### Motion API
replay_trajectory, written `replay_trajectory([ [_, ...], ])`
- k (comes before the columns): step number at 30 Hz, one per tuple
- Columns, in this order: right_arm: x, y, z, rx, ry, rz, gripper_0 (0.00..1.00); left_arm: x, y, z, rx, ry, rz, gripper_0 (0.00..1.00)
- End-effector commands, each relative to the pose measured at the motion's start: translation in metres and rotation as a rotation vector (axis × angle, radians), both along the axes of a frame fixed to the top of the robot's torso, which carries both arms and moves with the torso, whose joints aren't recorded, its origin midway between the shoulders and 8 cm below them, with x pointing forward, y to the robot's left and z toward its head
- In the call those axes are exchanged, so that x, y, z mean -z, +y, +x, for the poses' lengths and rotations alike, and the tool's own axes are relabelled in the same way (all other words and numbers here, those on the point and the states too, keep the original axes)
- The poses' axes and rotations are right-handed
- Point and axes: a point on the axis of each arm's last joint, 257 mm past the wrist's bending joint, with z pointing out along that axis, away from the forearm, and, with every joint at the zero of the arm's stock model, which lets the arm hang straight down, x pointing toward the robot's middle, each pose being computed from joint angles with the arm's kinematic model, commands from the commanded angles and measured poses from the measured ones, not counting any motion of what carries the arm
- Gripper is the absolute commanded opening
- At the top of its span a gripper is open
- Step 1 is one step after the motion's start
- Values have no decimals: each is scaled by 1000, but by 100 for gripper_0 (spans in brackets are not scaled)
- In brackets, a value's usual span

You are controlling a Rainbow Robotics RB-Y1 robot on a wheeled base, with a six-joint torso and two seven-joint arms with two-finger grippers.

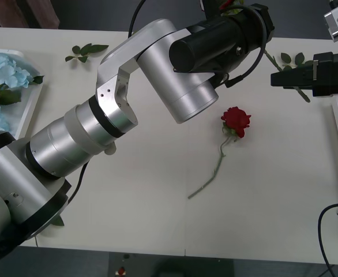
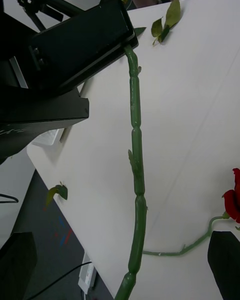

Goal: Put the red flowers into the right box and the blue flowers into the left box

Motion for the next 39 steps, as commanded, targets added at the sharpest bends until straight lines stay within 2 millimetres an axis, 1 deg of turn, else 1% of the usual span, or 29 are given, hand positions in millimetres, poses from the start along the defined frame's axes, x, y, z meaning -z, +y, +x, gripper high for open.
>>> replay_trajectory([
  [1,-18,13,5,-1,-35,27,100,-51,-14,-14,35,-67,-63,0],
  [2,-18,14,7,4,-37,32,96,-51,-14,-14,35,-67,-63,0],
  [3,-19,15,7,5,-36,35,62,-51,-13,-13,34,-68,-64,0],
  [4,-20,16,8,6,-36,38,47,-51,-13,-13,33,-68,-65,0],
  [5,-19,16,8,8,-33,39,26,-51,-13,-13,33,-68,-65,0],
  [6,-20,17,8,8,-34,41,13,-52,-13,-14,34,-67,-68,0],
  [9,-19,18,9,9,-28,41,1,-52,-13,-13,30,-68,-68,0],
  [10,-19,19,8,7,-29,43,0,-53,-12,-13,30,-68,-69,0],
  [19,-18,19,7,8,-18,44,0,-53,-11,-11,23,-74,-69,0],
  [26,-20,18,8,14,-15,55,0,-55,-9,-10,15,-86,-67,0],
  [27,-21,18,8,14,-17,55,0,-55,-9,-10,14,-89,-65,22],
  [29,-21,17,8,17,-17,57,0,-56,-9,-9,12,-93,-63,76],
  [30,-21,16,8,18,-18,58,0,-56,-9,-9,11,-93,-64,85],
  [31,-22,16,8,19,-18,59,0,-57,-8,-9,8,-100,-61,100],
  [39,-23,9,8,33,-16,58,0,-60,-5,-6,-5,-121,-55,100],
])
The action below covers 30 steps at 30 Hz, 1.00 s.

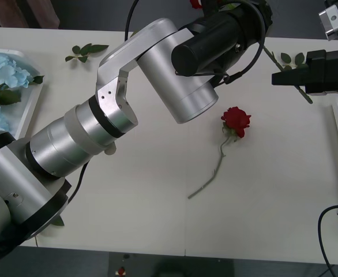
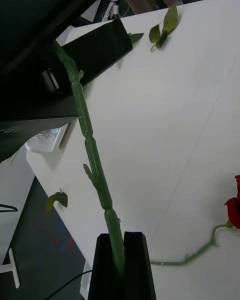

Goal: Put the red flowers into the right box and the blue flowers into the left box

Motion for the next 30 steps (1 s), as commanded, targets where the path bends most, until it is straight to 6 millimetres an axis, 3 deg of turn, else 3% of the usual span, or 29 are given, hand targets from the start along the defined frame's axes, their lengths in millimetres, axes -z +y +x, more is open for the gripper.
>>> replay_trajectory([
  [1,-20,-2,0,19,-7,30,0,-49,-13,-13,35,-73,-51,100],
  [10,-8,-47,-9,93,37,-22,0,-64,8,-10,33,-81,-67,100],
  [18,24,-121,-24,261,123,-62,0,-61,55,-22,84,-65,-52,100],
  [24,51,-183,-41,420,191,-119,0,-37,94,-43,137,-55,0,100],
  [30,73,-239,-54,583,243,-200,0,12,143,-69,159,-36,217,100],
])
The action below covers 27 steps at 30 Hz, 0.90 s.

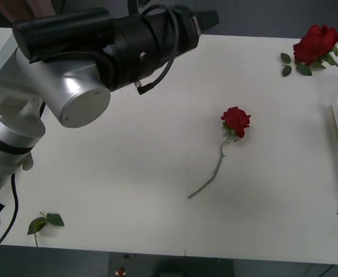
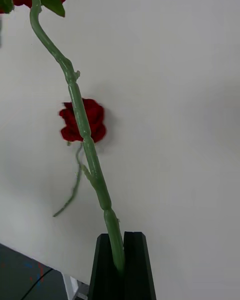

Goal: Put the red flowers into the right box and the blue flowers into the left box

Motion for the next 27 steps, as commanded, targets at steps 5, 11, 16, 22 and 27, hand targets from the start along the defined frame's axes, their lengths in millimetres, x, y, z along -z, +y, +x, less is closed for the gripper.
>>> replay_trajectory([
  [5,7,-75,-11,218,57,-150,0,34,71,-40,49,-40,252,100],
  [11,13,-128,-24,355,105,-287,0,57,115,-60,96,-82,365,100],
  [16,19,-168,-38,467,157,-396,0,73,153,-72,138,-167,469,100],
  [22,22,-204,-50,577,187,-496,0,73,176,-89,207,-248,474,100],
  [27,34,-220,-42,618,168,-545,0,72,193,-94,250,-332,574,100],
])
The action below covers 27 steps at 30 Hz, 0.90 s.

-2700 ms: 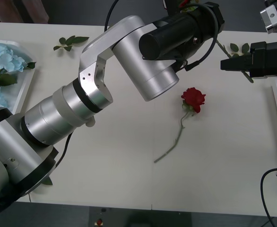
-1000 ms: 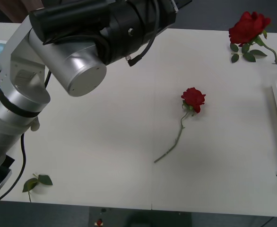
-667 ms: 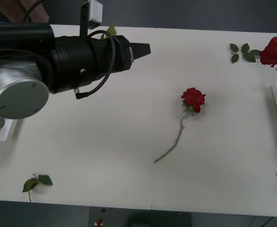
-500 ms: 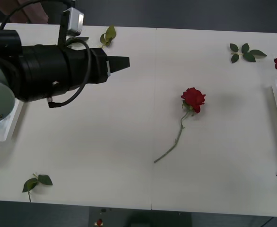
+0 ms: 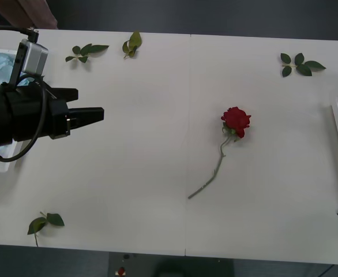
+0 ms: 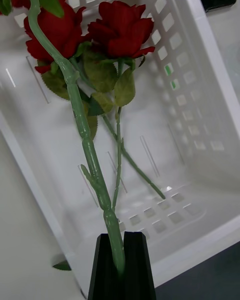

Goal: Put the red flowers into the right box and the blue flowers into the left box

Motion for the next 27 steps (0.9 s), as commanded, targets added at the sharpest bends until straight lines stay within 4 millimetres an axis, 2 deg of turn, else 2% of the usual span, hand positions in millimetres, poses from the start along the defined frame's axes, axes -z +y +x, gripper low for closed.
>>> replay_trajectory([
  [1,2,-21,4,66,-16,-51,0,-12,1,-2,85,-130,67,100],
  [9,30,-37,15,100,-32,-47,0,-7,4,1,194,-240,74,100],
  [13,32,-39,14,110,-31,-46,0,-5,-5,3,246,-275,88,100],
  [14,32,-39,14,110,-30,-45,3,-6,-9,3,259,-280,88,100],
  [15,32,-39,14,110,-30,-45,15,-5,-11,3,268,-278,88,100],
  [16,32,-39,14,111,-31,-43,48,-8,-16,4,277,-287,83,100],
  [17,32,-38,15,108,-32,-46,63,-9,-19,4,283,-289,81,100],
  [18,32,-37,15,104,-32,-45,86,-10,-25,3,295,-296,76,100],
  [19,31,-36,17,95,-34,-48,98,-13,-29,3,304,-300,71,100],
  [23,28,-23,24,47,-31,-57,100,-16,-40,0,329,-308,57,100],
  [27,21,5,28,-25,-4,-66,100,-18,-42,-4,346,-308,48,100],
])
